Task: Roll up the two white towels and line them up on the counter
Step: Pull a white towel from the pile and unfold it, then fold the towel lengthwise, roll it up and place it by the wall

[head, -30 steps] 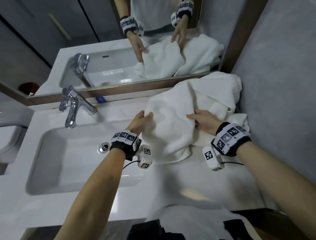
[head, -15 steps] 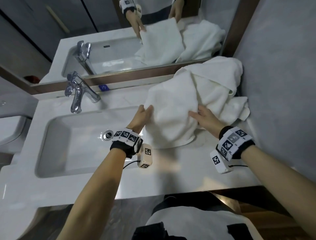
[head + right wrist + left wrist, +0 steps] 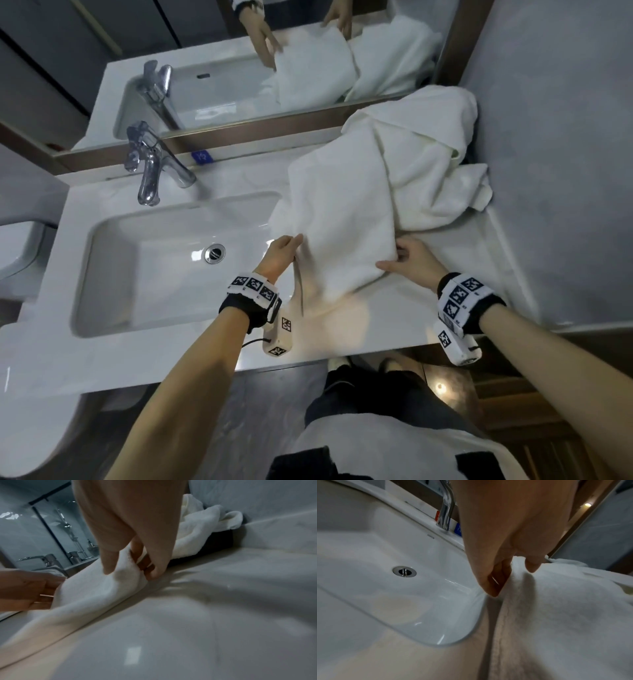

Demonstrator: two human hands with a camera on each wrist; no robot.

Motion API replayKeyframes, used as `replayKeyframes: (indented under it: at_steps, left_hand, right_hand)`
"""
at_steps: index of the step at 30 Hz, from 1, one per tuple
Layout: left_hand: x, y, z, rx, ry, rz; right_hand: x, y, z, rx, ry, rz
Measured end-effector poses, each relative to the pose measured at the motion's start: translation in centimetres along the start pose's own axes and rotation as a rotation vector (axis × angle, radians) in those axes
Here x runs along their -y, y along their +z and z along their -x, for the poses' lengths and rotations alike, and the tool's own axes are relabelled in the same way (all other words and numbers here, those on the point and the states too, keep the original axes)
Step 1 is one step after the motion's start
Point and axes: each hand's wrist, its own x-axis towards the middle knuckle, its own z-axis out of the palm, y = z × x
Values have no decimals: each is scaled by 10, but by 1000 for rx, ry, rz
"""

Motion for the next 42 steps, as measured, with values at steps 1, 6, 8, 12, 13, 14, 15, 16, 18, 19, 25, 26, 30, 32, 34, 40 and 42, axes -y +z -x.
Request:
replayKeyframes:
  at_steps: [1, 6, 8, 12, 13, 14, 15, 16, 18, 19, 25, 26, 30, 32, 34, 40, 42]
  left_hand:
    - [3, 1, 2, -13, 23, -41]
    - [1, 8, 25, -176, 217, -183]
    - [-6, 13, 37, -243, 251, -66]
    - [-11, 31, 55, -132, 136, 235]
    - [-6, 37, 55, -91, 63, 221]
    - [0, 45, 56, -70, -11, 178]
    - [7, 52, 58, -69, -78, 118]
    - [15, 59, 59, -80, -118, 54]
    - [27, 71, 61, -116, -146, -36]
    - [32, 75, 62, -137, -151, -59]
    - [46, 85, 74, -226, -142, -168]
    - [48, 87, 78, -246, -134, -171]
    - [53, 94, 89, -360, -107, -165]
    - [57, 100, 95, -394, -79, -146]
    - [60, 106, 104, -409, -26, -118]
    - [79, 118, 122, -354, 347, -560]
    - [85, 121, 128, -239, 407, -700]
  right_hand:
    - [0, 0, 1, -14, -42, 25]
    - [11, -6, 12, -22, -248, 11]
    - [15, -11, 17, 1, -259, -31]
    - [12, -17, 21, 35, -263, -120]
    - [6, -17, 22, 62, -215, -125]
    - [-1, -16, 23, 98, -148, -110]
    - [-10, -16, 24, 137, -73, -78]
    - [-19, -15, 26, 165, -7, -27]
    - [-36, -16, 28, 163, 89, 65]
    - [-42, -18, 30, 144, 119, 89]
    - [-52, -22, 33, 119, 205, 96]
    - [-53, -22, 36, 122, 222, 69]
    - [-60, -25, 43, 110, 248, 25]
    - [-65, -26, 46, 44, 182, 137]
    - [-68, -25, 53, -74, 100, 275]
    - [-75, -23, 77, -187, -187, 518]
    - [-78, -25, 81, -76, -375, 686]
